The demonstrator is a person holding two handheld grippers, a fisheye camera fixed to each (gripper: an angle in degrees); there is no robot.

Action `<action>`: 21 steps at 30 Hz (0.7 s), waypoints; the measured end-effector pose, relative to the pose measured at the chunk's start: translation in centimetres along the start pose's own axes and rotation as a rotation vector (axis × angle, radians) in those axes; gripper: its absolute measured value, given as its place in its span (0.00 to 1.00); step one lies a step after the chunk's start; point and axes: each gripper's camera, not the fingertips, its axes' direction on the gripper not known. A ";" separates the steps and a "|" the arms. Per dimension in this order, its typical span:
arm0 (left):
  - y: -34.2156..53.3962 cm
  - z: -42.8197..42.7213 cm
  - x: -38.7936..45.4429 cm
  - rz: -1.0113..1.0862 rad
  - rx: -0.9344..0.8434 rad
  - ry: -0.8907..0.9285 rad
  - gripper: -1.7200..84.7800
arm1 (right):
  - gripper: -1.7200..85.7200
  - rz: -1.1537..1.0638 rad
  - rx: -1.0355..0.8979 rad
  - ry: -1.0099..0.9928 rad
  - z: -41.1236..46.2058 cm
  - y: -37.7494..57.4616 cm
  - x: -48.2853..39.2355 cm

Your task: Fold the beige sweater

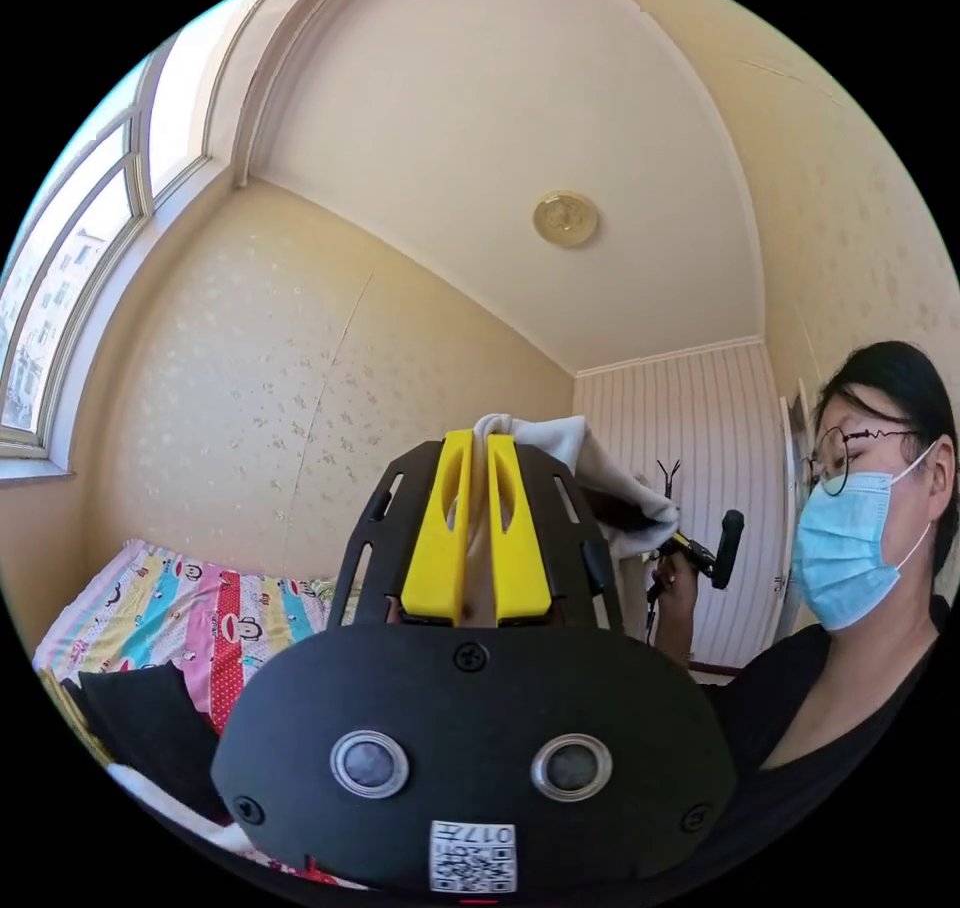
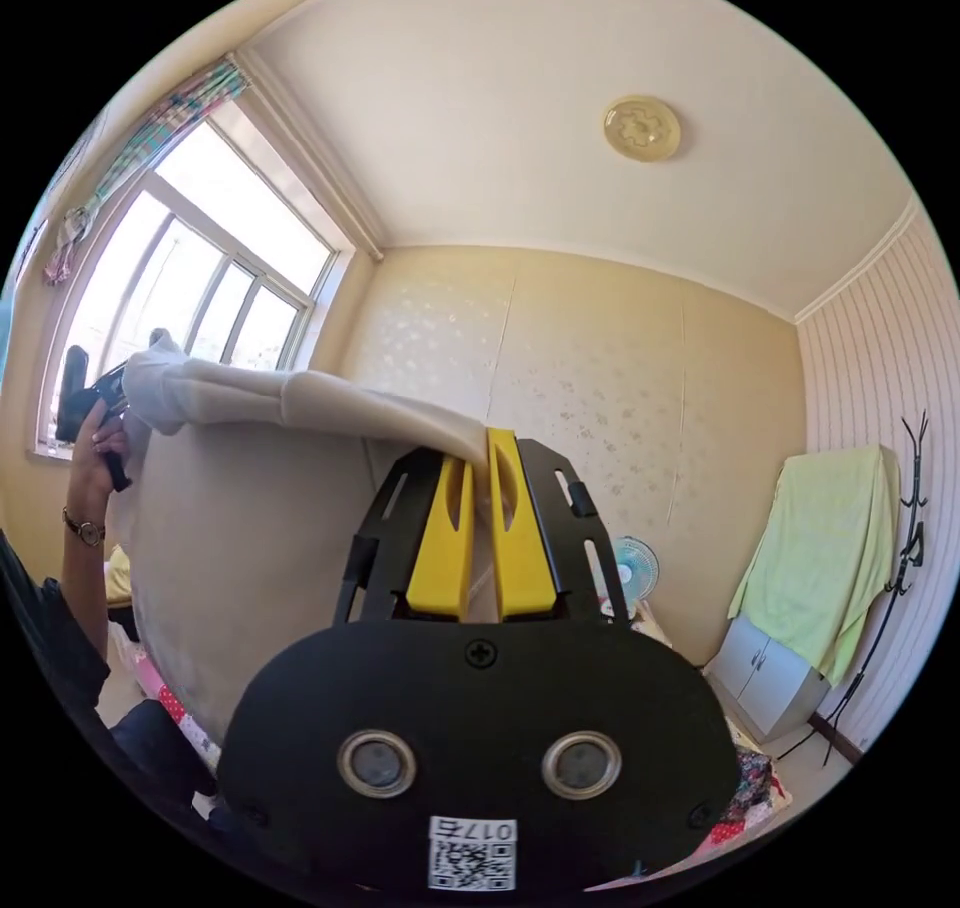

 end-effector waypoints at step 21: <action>34.0 25.3 -38.4 -0.747 -1.006 -0.115 0.16 | 0.11 0.136 -1.188 -0.195 40.4 33.2 14.3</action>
